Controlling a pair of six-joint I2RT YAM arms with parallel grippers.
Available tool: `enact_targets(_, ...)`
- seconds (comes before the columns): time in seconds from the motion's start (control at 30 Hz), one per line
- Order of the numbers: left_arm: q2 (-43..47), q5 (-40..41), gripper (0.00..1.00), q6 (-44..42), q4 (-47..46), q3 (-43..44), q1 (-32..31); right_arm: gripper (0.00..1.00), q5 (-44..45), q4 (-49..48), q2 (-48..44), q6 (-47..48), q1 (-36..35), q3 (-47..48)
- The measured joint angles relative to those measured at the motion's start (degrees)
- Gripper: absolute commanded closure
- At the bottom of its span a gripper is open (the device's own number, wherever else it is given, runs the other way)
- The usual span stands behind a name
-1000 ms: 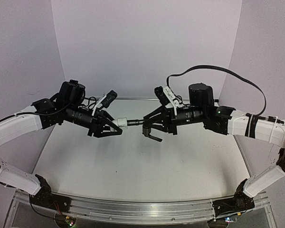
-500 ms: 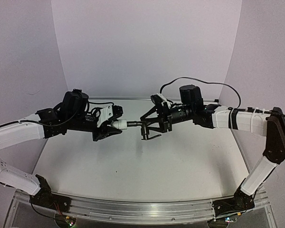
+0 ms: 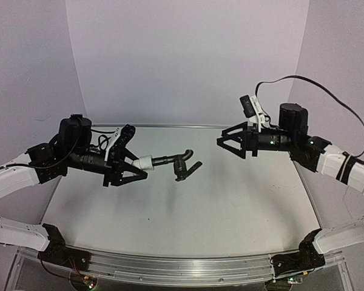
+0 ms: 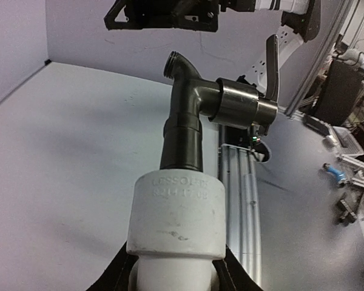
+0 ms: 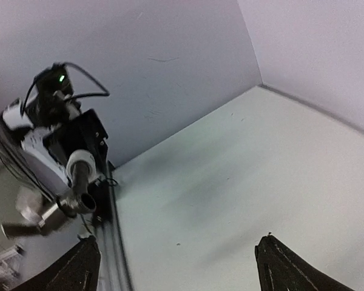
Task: Install the water faucets
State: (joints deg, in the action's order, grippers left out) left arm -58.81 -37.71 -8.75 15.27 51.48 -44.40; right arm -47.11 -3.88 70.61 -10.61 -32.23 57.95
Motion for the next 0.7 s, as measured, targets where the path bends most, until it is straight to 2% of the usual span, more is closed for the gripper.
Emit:
enact_targets(0.1,-3.37,-8.02,1.0,7.17,0.79,1.68,0.39,0.04,-1.88,-1.31,-6.49,21.44,-1.95,-5.66)
enact_targets(0.13,-3.85,-8.87,1.0,7.85,0.85,1.86,0.46,0.08,-2.32,-1.6,-7.26,24.02,-2.23,-6.4)
enact_targets(0.17,-5.88,-12.26,1.0,10.97,0.94,2.67,0.61,0.11,-5.29,-3.04,-9.9,34.88,-3.39,-9.46)
enact_targets(0.33,-8.9,-18.03,1.0,16.17,1.46,4.39,0.98,0.2,-10.71,-4.09,-7.91,54.75,-6.38,-9.2)
enact_targets(0.53,-11.15,-21.73,1.0,18.36,2.4,6.67,1.16,0.31,-10.1,-4.35,-2.19,66.01,-12.7,-7.28)
enact_targets(0.63,-11.89,-22.27,1.0,18.86,2.47,6.67,1.29,0.31,-8.39,-6.12,-0.2,67.95,-14.34,-6.8)
enact_targets(0.7,-12.28,-22.45,1.0,19.15,2.47,6.67,1.18,0.35,-7.32,-7.17,0.87,68.41,-15.8,-6.8)
